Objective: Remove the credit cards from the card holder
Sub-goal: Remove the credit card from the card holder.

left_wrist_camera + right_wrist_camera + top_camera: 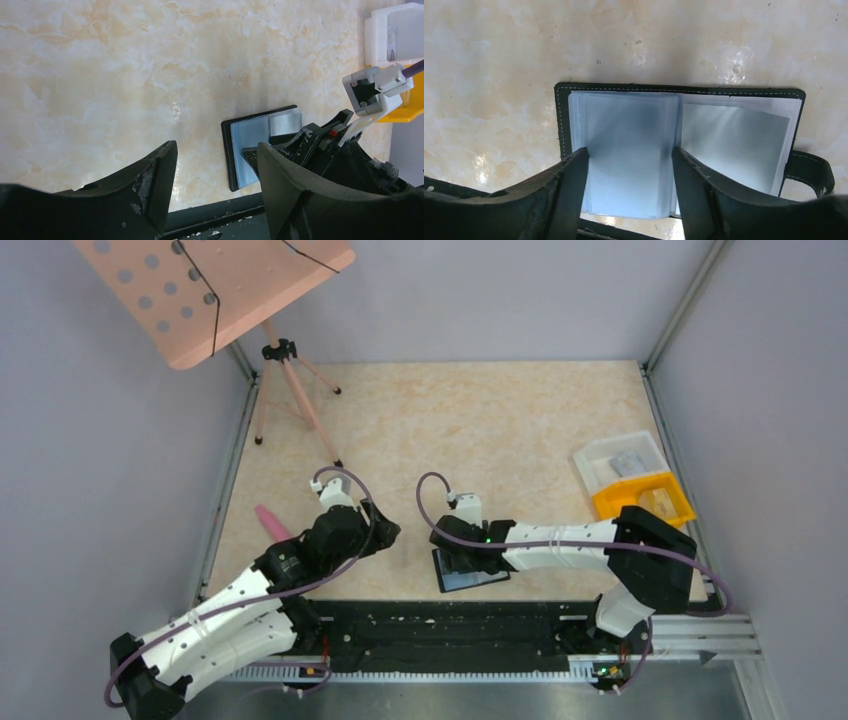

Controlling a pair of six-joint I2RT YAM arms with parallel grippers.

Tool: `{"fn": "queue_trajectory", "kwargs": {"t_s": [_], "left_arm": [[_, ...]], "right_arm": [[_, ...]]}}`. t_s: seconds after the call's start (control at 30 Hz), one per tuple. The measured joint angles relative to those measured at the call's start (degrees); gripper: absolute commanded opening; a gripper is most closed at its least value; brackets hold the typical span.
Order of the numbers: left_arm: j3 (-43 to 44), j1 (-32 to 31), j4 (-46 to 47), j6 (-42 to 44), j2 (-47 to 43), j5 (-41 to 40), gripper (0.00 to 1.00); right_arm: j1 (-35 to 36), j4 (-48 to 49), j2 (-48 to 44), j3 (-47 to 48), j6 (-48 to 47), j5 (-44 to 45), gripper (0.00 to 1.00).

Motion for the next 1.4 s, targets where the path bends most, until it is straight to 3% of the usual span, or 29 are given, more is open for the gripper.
{"fn": "queue_trajectory", "kwargs": {"t_s": [0.2,0.5,0.87,1.1,1.4], "left_arm": [[-0.28,0.0,-0.07,-0.17,-0.02,-0.02,0.65],[-0.44,0.0,0.72,0.07,1.4,2.4,0.58],[-2.56,-1.55,13.6,-0.72,21.09,17.25,0.47],[-2.56,-2.78,21.16,-1.01,27.23,22.34,0.42],[-2.54,-3.04,25.07,-1.33,31.98,24.28,0.37]], "right_arm": [[0.31,-0.26,0.42,0.7,0.76,1.7,0.35],[0.28,3.32,-1.51,-2.16,1.03,0.42,0.24],[-3.54,15.91,-13.53,-16.94,3.87,-5.84,0.18],[-5.73,23.54,-19.74,-24.09,5.07,-9.03,0.17],[-7.34,30.93,-20.24,-28.26,6.78,-13.25,0.15]]}}
